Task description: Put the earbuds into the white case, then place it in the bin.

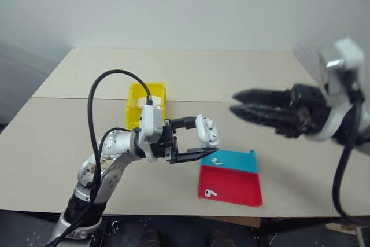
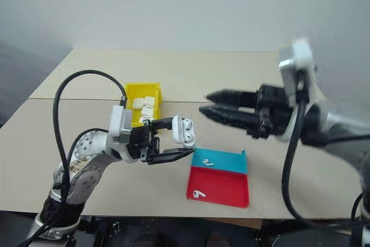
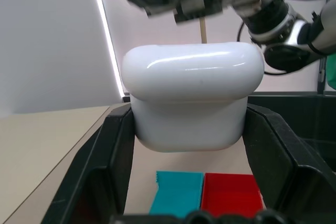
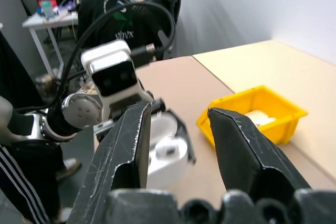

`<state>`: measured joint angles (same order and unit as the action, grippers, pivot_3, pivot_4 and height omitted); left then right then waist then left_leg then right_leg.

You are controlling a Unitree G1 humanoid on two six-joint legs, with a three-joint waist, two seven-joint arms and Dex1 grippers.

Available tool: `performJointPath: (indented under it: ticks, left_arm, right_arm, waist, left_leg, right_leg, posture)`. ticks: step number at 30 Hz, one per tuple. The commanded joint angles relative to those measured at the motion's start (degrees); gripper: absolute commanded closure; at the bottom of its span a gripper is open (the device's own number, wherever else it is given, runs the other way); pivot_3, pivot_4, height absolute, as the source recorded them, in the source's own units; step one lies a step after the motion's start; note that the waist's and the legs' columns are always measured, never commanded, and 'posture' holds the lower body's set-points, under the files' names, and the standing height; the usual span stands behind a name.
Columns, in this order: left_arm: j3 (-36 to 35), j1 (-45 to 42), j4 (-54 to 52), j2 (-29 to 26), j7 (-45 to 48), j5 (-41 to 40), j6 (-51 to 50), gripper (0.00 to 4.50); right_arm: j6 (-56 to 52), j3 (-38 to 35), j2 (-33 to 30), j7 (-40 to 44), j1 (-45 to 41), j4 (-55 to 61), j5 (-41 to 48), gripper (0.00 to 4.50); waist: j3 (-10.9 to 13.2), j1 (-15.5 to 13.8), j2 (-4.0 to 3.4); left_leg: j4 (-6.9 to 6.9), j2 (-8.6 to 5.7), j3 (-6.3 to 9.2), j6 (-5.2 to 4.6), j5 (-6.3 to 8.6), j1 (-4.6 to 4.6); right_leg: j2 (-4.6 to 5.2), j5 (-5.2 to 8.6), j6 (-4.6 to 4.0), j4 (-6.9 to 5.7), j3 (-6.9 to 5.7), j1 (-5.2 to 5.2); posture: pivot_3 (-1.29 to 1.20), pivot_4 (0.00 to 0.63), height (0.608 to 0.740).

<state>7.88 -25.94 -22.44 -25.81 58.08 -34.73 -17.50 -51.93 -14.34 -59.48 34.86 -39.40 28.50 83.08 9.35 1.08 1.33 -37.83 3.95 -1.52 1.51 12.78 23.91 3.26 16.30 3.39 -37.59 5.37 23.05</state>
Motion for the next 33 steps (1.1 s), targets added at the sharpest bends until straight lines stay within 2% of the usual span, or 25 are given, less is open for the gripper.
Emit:
performJointPath:
  ticks: [1, 4, 5, 11, 17, 24, 33]
  left_arm:
    - [1.0, -2.5, 1.1, 0.0, 1.6, 1.4, 1.1, 1.71]
    - [3.0, -4.6, 3.3, 0.5, 1.3, 4.7, 1.1, 1.71]
    - [3.5, -5.2, 3.9, 0.7, 1.2, 5.5, 1.3, 1.71]
    - [4.0, -7.4, 5.0, 2.1, 0.9, 6.9, 1.0, 1.71]
    - [3.4, -6.9, 3.6, 2.4, 0.7, 6.4, 0.7, 1.71]
    - [3.0, -6.6, 2.1, 2.7, 0.0, 5.4, 0.4, 1.71]
    - [2.0, -4.5, 0.8, 2.8, -0.6, 4.3, 0.7, 1.71]
  right_arm:
    - [-2.1, 4.3, 0.2, 3.4, -7.6, -3.2, -1.6, 3.14]
    - [-3.9, 9.3, 2.0, 7.0, -13.3, -5.0, -4.9, 4.23]
    - [-4.4, 10.6, 2.7, 7.8, -14.6, -5.4, -5.7, 4.44]
    - [-6.4, 15.2, 6.2, 9.8, -16.9, -4.3, -10.8, 4.44]
    - [-5.7, 17.4, 6.0, 12.6, -14.8, -0.7, -17.6, 4.44]
    - [-5.4, 18.5, 5.6, 15.3, -12.9, 1.5, -23.7, 4.44]
    - [-5.0, 16.4, 3.4, 19.6, -10.6, 2.1, -26.9, 4.44]
  waist:
    - [0.0, 0.0, 0.0]
    - [0.0, -0.2, 0.0]
    - [0.0, -0.2, 0.0]
    - [0.0, -0.4, 0.0]
    - [0.0, -0.4, 0.0]
    - [0.0, -0.3, 0.0]
    - [0.0, -0.4, 0.0]
  left_leg:
    - [0.0, 0.0, -0.01, 0.0, 0.0, 0.0]
    - [0.0, -0.02, -0.03, 0.0, 0.0, 0.06]
    - [0.0, -0.02, -0.03, 0.0, 0.0, 0.09]
    - [-0.02, -0.01, -0.01, 0.0, 0.0, 0.28]
    - [-0.02, -0.01, 0.0, -0.01, 0.0, 0.3]
    - [-0.03, -0.02, 0.0, -0.01, 0.0, 0.28]
    - [-0.04, -0.02, 0.01, -0.01, 0.0, 0.27]
  right_leg:
    - [0.0, 0.0, 0.0, 0.01, 0.01, 0.0]
    - [0.04, 0.0, 0.0, 0.04, 0.02, 0.03]
    - [0.04, 0.0, 0.0, 0.05, 0.01, 0.06]
    - [0.05, 0.0, 0.0, 0.12, -0.04, 0.17]
    - [0.06, 0.0, 0.0, 0.15, -0.05, 0.18]
    - [0.06, 0.0, 0.0, 0.08, -0.05, 0.18]
    - [0.06, 0.0, 0.0, 0.08, -0.05, 0.17]
  posture:
    - [0.0, 0.15, 0.74]
    - [0.0, 0.15, 0.74]
    - [0.0, 0.15, 0.74]
    - [0.0, 0.15, 0.74]
    - [0.0, 0.15, 0.74]
    - [0.0, 0.15, 0.74]
    - [0.0, 0.15, 0.74]
